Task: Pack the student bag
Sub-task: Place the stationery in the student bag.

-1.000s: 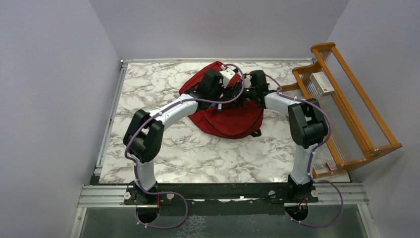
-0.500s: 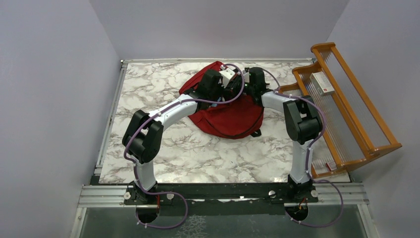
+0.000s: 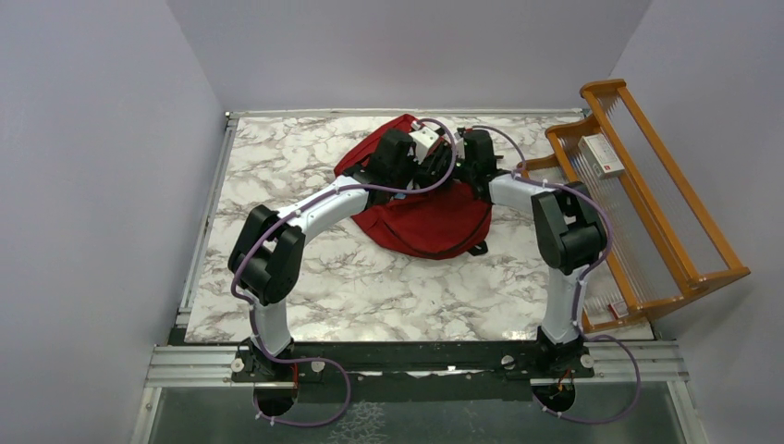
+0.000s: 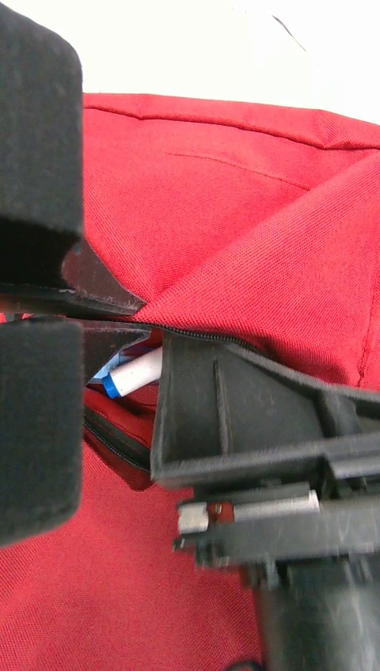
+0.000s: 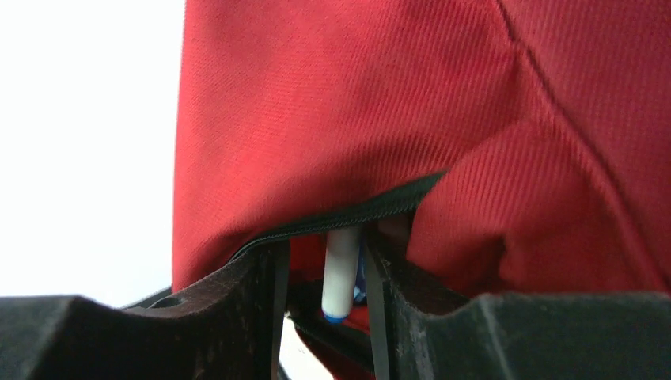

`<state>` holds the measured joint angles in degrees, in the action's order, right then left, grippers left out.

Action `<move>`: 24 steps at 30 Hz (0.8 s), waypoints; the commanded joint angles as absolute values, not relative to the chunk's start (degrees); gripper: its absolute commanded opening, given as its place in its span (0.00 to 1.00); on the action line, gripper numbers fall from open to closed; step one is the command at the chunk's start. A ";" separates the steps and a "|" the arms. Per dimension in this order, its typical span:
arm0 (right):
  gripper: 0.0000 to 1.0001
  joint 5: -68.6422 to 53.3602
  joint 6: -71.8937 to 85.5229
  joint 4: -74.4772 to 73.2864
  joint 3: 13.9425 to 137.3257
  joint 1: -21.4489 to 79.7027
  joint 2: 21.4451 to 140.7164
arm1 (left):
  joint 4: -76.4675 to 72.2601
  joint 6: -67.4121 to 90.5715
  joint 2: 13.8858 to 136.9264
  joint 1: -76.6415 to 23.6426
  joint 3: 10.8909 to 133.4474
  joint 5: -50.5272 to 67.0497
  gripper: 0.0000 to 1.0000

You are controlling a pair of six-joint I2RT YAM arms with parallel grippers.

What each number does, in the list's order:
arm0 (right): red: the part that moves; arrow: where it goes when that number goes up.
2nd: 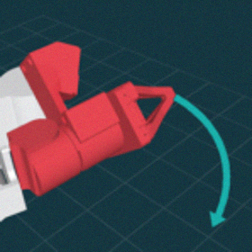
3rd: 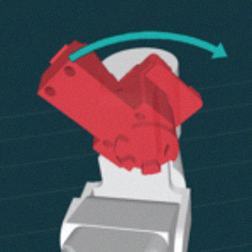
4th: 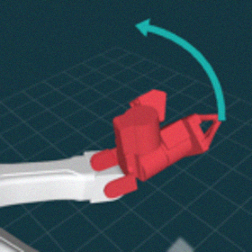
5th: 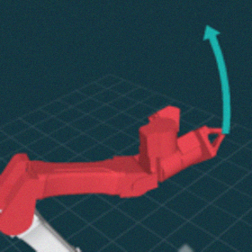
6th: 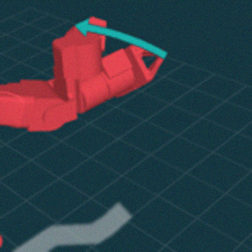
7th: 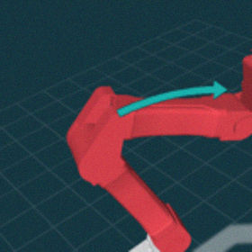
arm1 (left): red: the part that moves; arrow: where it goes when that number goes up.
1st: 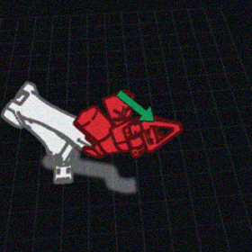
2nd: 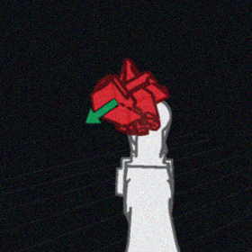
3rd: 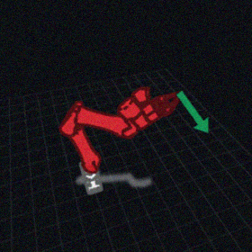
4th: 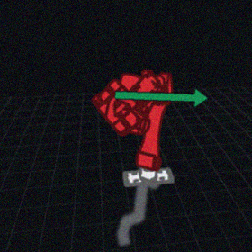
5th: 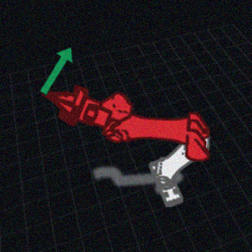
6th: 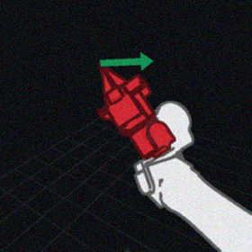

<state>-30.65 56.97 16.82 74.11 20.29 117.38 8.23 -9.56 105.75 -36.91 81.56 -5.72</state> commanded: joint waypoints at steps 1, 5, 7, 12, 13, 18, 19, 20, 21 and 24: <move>0.44 -25.71 49.35 12.04 71.37 20.28 109.46 | 7.03 -8.44 103.58 -37.74 81.60 -3.87 0.00; 0.44 -23.25 45.30 7.78 69.52 20.27 104.96 | 7.20 -8.28 103.88 -37.71 81.91 -3.78 0.00; 0.44 -22.42 43.62 6.17 68.38 20.23 103.18 | 7.22 -8.19 103.82 -37.77 81.85 -3.78 0.00; 0.44 -21.59 40.04 4.52 64.90 20.25 97.61 | 7.23 -8.07 103.40 -37.76 81.83 -3.23 0.07; 0.44 -21.47 39.35 4.59 64.00 20.27 96.36 | 7.28 -7.78 103.36 -37.79 81.83 -2.66 0.10; 0.43 -19.67 36.15 5.50 58.54 20.30 89.31 | 6.59 -5.22 103.18 -37.72 82.13 3.47 0.32; 0.43 -18.69 35.75 5.53 57.50 20.29 88.05 | 6.57 -4.53 103.25 -37.75 82.28 4.92 0.35; 0.43 -17.75 35.06 5.43 56.59 20.27 86.64 | 6.55 -3.96 103.33 -37.75 82.48 6.20 0.38; 0.43 -16.86 34.10 5.00 56.00 20.28 85.29 | 6.56 -3.23 103.41 -37.71 82.72 7.10 0.41; 0.43 -14.94 31.03 4.08 54.26 20.26 81.70 | 5.92 -0.62 103.02 -37.57 83.05 9.00 0.48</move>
<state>-19.59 36.42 5.48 56.01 20.29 86.67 8.21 -5.17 105.73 -37.06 81.56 2.09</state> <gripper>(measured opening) 0.430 0.439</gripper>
